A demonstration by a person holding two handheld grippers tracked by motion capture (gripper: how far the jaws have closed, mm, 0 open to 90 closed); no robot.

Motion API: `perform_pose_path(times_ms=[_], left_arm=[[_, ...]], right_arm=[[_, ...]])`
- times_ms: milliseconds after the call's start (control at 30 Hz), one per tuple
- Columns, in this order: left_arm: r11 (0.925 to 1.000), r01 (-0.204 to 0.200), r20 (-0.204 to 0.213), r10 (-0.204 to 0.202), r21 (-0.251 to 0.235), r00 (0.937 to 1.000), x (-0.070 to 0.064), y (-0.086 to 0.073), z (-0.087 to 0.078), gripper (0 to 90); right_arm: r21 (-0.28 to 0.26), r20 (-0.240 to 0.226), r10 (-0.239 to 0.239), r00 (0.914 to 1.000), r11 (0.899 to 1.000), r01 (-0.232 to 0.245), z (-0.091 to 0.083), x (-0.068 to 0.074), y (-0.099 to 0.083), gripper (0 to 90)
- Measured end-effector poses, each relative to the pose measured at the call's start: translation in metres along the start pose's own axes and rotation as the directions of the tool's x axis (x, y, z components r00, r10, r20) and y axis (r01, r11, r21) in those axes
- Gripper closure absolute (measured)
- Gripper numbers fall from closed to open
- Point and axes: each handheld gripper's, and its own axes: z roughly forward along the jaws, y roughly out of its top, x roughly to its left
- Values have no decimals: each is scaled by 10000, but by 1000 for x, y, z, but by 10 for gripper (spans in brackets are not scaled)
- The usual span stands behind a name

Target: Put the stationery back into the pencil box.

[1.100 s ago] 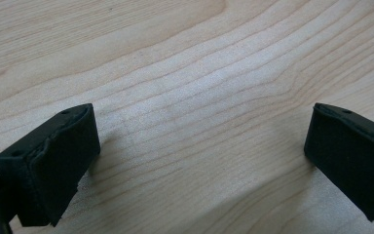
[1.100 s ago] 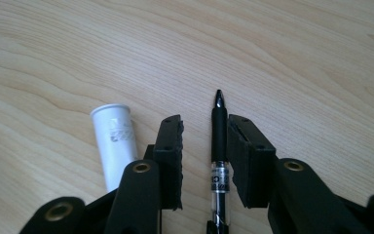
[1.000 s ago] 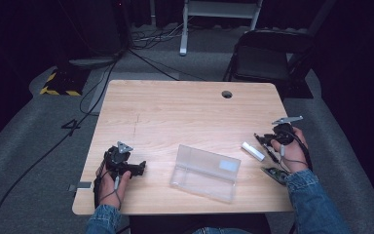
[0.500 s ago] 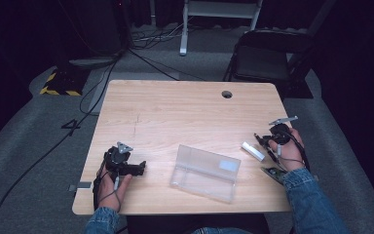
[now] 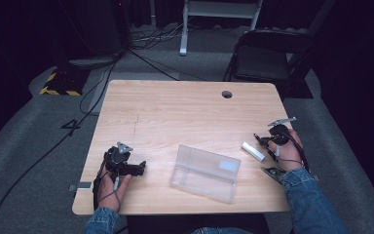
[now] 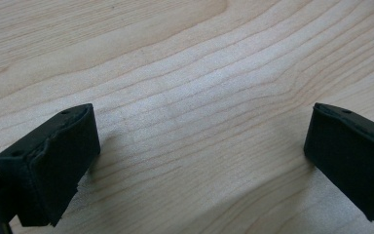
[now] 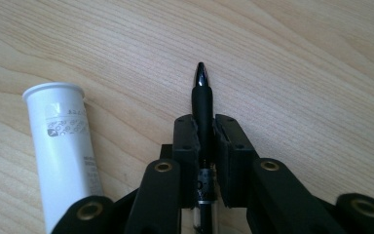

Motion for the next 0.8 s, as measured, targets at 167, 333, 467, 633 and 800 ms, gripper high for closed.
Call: perform_pose_path(times_ms=[167, 333, 467, 633, 800], left_arm=[[10000, -4, 2, 4, 3, 10000, 0, 0, 0, 1], [10000, -2, -1, 2, 5, 10000, 0, 0, 0, 1], [10000, 1, 5, -1, 0, 10000, 0, 0, 0, 2], [10000, 3, 2, -3, 1, 10000, 0, 0, 0, 1], [10000, 2, 4, -2, -1, 10000, 0, 0, 0, 1]], right_arm=[[118, 215, -90, 9997, 9999, 88, -1, 0, 0, 809], [11, 231, -126, 9997, 9999, 126, -6, 0, 0, 810], [-122, 270, -192, 9995, 9997, 195, -12, 2, 2, 810], [-343, 292, -264, 9992, 9990, 274, -20, 5, 5, 810], [-715, 359, -460, 9983, 9963, 485, -33, 10, 10, 810]])
